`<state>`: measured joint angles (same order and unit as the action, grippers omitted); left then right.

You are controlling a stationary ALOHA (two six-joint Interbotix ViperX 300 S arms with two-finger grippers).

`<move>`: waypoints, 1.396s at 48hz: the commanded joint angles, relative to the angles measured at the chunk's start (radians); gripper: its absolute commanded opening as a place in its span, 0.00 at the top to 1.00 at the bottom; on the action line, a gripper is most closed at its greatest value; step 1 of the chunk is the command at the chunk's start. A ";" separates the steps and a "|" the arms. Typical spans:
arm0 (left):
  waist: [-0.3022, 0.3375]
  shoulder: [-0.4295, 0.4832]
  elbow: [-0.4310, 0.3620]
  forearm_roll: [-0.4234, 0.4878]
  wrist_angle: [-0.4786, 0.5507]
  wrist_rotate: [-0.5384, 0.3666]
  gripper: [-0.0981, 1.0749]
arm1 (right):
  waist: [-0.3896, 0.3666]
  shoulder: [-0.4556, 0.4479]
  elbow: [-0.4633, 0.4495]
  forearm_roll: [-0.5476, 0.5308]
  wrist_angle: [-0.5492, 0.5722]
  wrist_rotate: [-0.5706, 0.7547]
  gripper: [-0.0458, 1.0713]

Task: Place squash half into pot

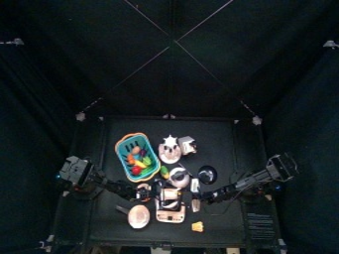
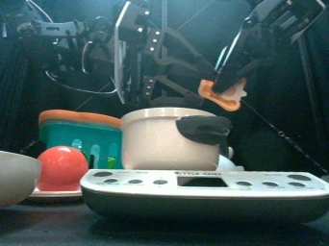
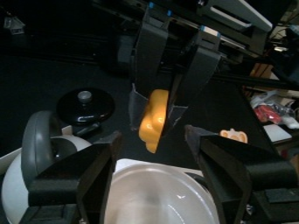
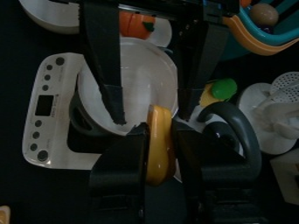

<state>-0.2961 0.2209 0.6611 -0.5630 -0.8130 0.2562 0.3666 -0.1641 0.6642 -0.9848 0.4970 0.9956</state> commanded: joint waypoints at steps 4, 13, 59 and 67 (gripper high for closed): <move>0.006 -0.008 -0.028 -0.002 -0.008 0.000 0.30 | -0.005 -0.012 -0.025 -0.003 -0.006 0.003 0.51; 0.006 0.000 -0.034 0.000 -0.008 0.000 0.34 | -0.003 -0.012 -0.020 -0.002 -0.011 0.002 0.51; 0.006 -0.020 -0.015 -0.023 -0.008 0.000 0.34 | -0.014 -0.044 0.014 0.072 -0.006 -0.006 0.25; 0.006 -0.031 0.003 -0.025 -0.008 0.000 0.34 | 0.008 -0.074 0.025 0.072 -0.008 -0.008 0.25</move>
<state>-0.2915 0.2240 0.6657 -0.5844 -0.8130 0.2546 0.3605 -0.1979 0.6934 -0.9097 0.4939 0.9894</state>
